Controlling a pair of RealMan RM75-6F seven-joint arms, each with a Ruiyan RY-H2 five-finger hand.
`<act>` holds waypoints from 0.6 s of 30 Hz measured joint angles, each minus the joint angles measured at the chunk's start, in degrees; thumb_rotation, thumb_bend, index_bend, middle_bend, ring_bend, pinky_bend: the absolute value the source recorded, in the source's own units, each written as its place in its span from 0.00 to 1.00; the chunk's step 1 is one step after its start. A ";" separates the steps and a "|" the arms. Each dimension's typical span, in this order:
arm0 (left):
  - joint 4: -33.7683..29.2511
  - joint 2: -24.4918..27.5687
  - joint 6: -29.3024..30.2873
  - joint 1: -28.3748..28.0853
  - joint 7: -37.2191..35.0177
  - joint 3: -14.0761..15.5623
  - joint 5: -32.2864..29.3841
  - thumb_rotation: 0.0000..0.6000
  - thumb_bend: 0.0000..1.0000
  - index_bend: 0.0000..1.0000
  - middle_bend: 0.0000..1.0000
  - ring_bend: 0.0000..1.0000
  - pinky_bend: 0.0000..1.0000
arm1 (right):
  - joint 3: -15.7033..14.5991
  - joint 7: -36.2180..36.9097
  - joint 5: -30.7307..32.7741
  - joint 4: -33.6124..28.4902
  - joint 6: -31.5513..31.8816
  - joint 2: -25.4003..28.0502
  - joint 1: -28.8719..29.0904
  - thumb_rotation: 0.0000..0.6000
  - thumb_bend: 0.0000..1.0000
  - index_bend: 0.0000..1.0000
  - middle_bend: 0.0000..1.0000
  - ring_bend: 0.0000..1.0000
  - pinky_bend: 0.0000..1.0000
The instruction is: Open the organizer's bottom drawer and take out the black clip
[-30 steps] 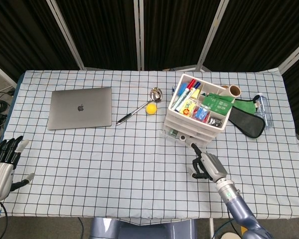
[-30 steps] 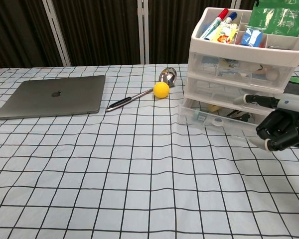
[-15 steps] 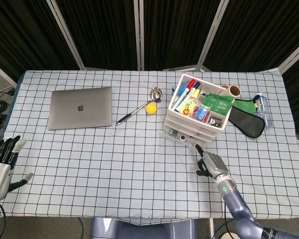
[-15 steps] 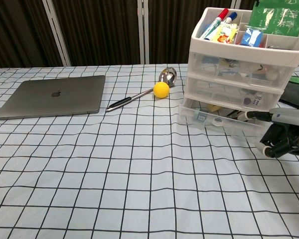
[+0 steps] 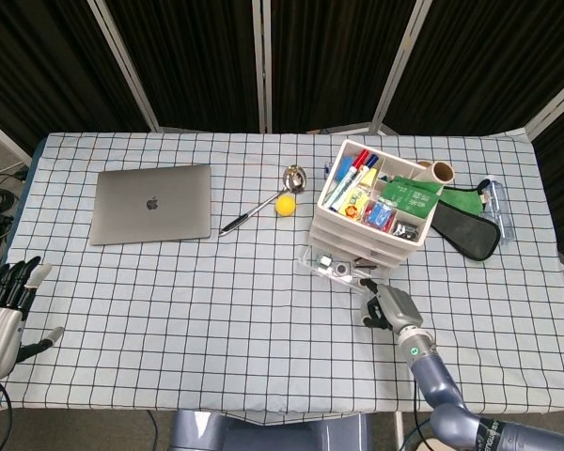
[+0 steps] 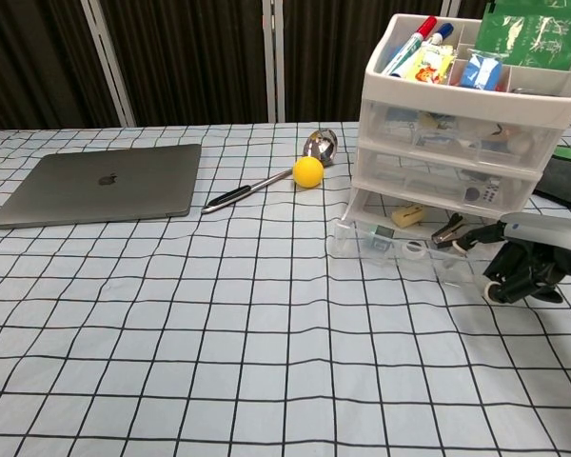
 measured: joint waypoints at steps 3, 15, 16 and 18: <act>-0.01 0.00 -0.05 -0.02 0.01 -0.01 0.00 1.00 0.17 0.00 0.00 0.00 0.00 | -0.52 0.47 -0.93 -0.52 0.92 -0.27 0.06 1.00 0.54 0.42 0.86 0.94 0.86; 0.02 0.09 0.18 0.10 -0.22 -0.04 0.11 1.00 0.17 0.00 0.00 0.00 0.00 | -3.68 1.45 -4.13 -3.13 3.42 -0.46 -0.33 1.00 0.54 0.44 0.86 0.94 0.86; 0.02 0.09 0.16 0.10 -0.19 -0.03 0.12 1.00 0.17 0.00 0.00 0.00 0.00 | -3.92 1.51 -4.22 -3.33 3.49 -0.43 -0.35 1.00 0.54 0.44 0.86 0.94 0.86; 0.01 0.08 0.16 0.10 -0.16 -0.04 0.12 1.00 0.17 0.00 0.00 0.00 0.00 | -4.37 1.66 -4.36 -3.80 3.55 -0.29 -0.34 1.00 0.54 0.44 0.86 0.94 0.86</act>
